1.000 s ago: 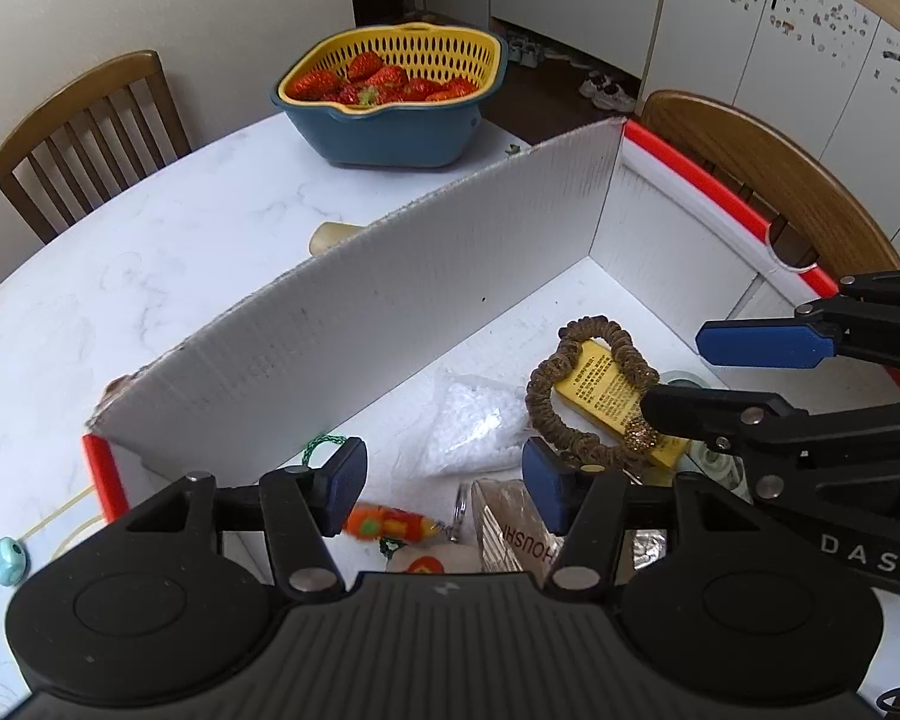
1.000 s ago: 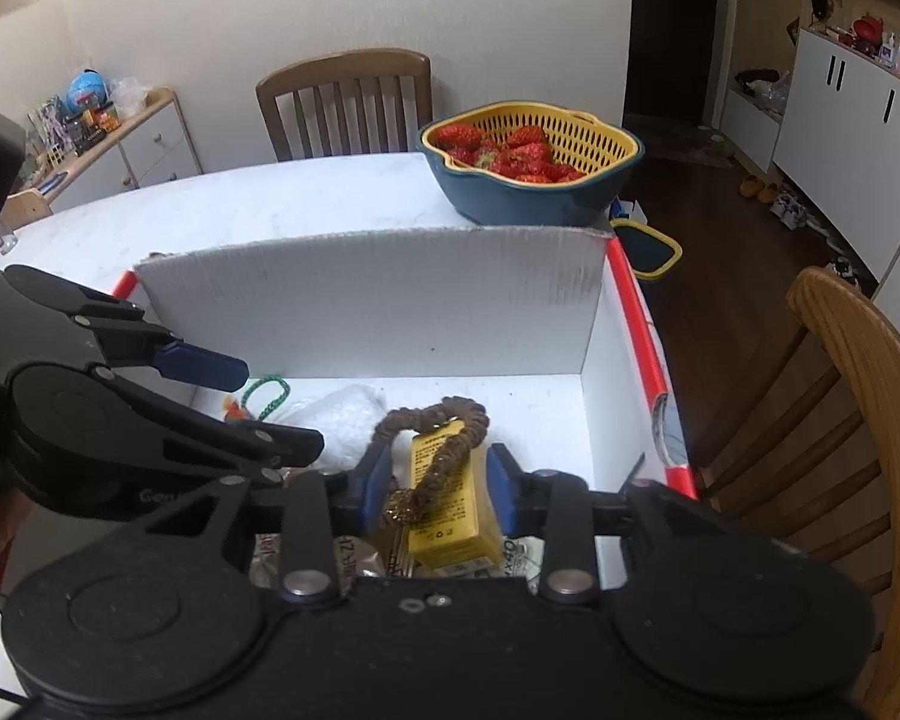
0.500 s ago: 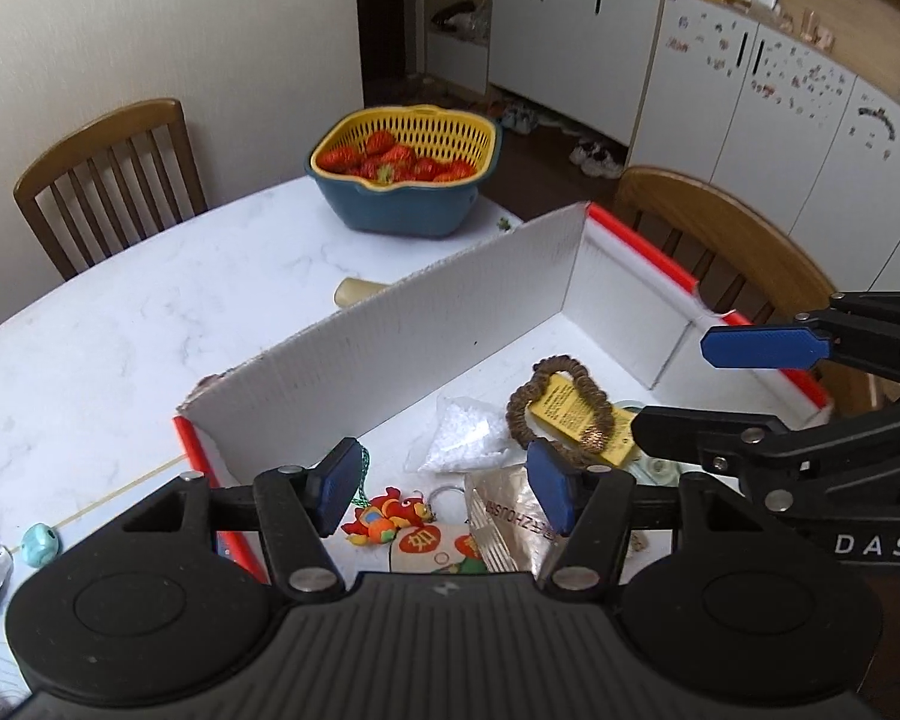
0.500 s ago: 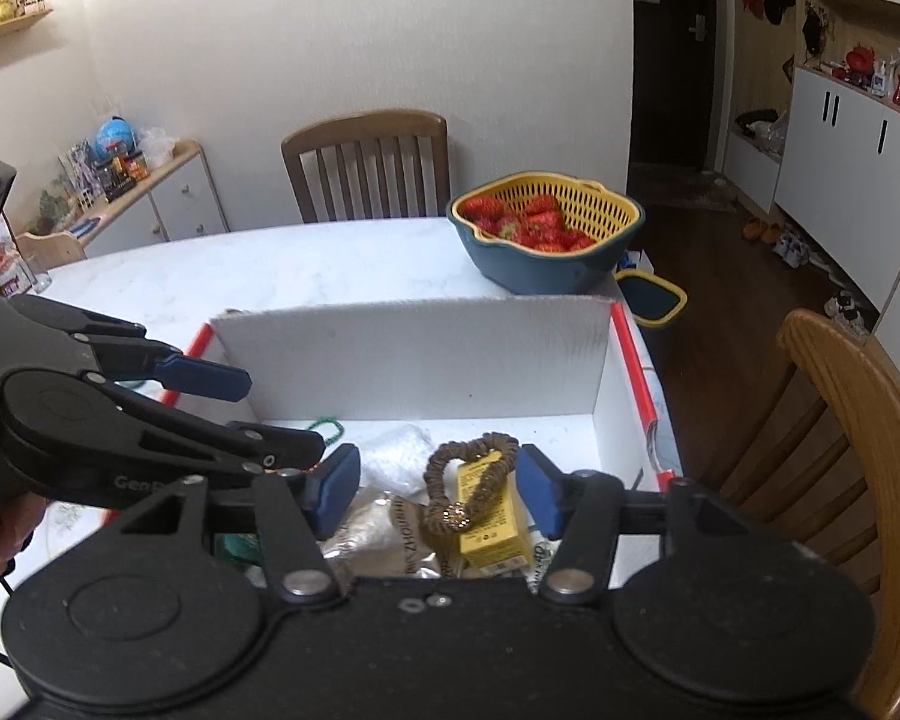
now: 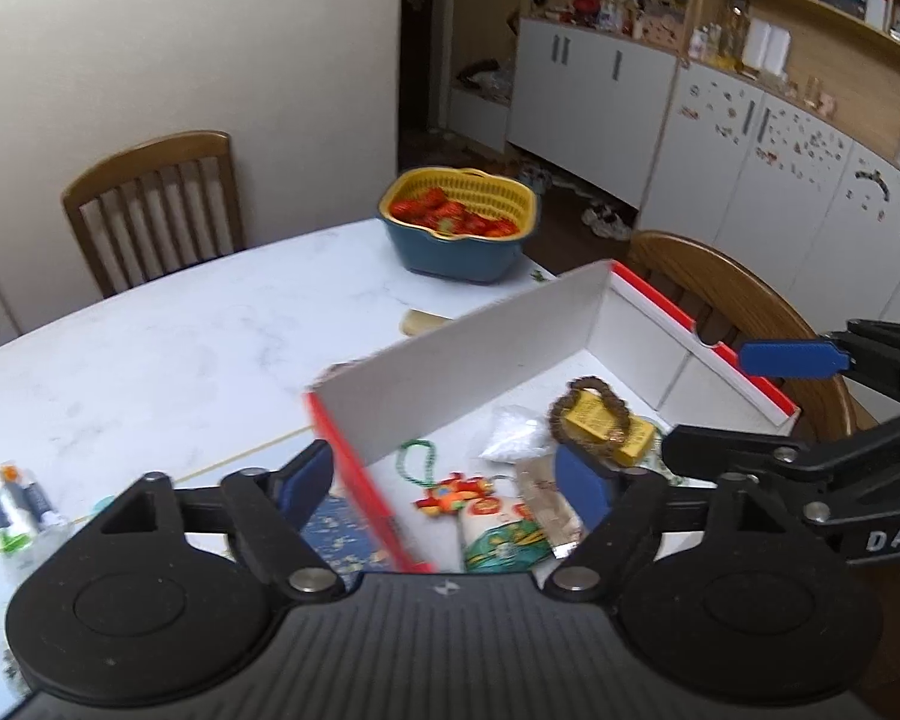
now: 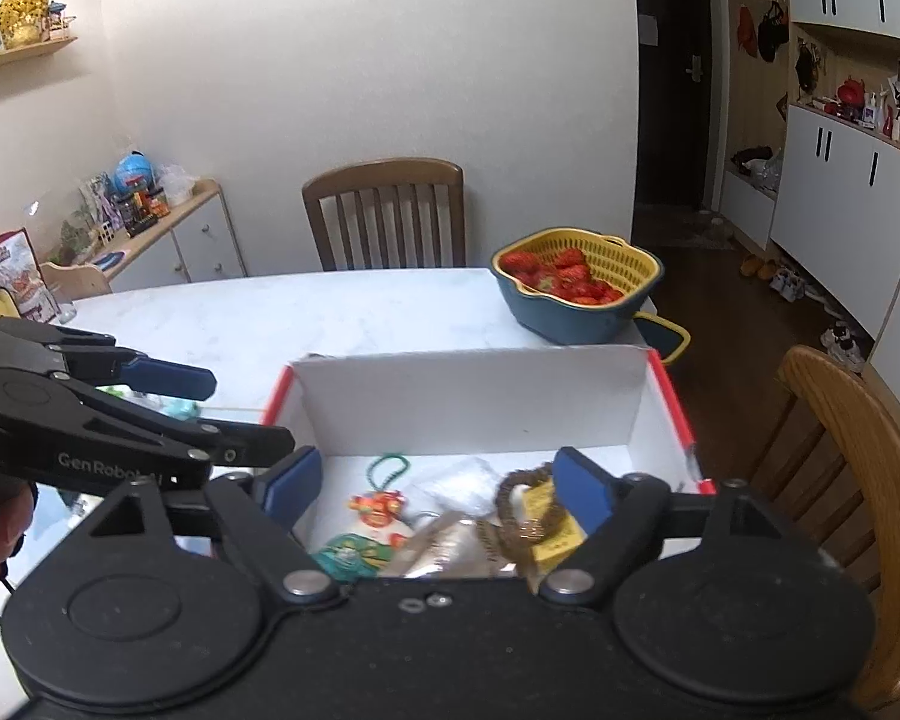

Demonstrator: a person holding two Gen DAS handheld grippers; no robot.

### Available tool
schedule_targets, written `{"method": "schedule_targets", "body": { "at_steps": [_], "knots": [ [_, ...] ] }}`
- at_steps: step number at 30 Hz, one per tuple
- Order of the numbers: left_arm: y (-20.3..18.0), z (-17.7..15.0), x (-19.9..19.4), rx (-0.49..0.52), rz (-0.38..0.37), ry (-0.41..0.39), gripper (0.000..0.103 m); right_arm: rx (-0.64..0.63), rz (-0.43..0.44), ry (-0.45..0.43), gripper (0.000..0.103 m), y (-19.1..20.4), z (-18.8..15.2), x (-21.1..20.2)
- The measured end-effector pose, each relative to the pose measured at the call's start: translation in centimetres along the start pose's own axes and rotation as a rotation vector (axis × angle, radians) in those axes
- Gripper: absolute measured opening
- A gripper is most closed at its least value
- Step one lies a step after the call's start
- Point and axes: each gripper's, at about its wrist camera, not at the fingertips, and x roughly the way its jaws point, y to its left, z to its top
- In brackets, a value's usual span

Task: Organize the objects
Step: 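Open left tool releasing keychain while right tool releases bracelet in box, then move left tool to bag of dark tea while right tool approaches white plush tooth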

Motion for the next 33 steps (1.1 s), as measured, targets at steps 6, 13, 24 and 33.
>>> {"method": "schedule_targets", "body": {
  "at_steps": [6, 13, 24, 33],
  "knots": [
    [3.1, -1.2, -2.3, -0.032, 0.025, -0.018, 0.083, -0.006, 0.001, -0.025, 0.094, 3.5, 0.1, -0.4],
    [7.3, -2.9, -4.8, -0.074, 0.031, -0.034, 0.092, -0.026, 0.011, -0.023, 0.097, 7.9, -0.1, -0.1],
    [14.9, -6.8, -8.1, -0.096, 0.082, -0.064, 0.102, -0.111, 0.071, 0.001, 0.097, 16.3, -0.9, 1.4],
    [22.6, -9.9, -8.8, -0.196, 0.168, -0.038, 0.102, -0.14, 0.108, 0.066, 0.097, 22.1, -1.9, 4.7]
  ]
}}
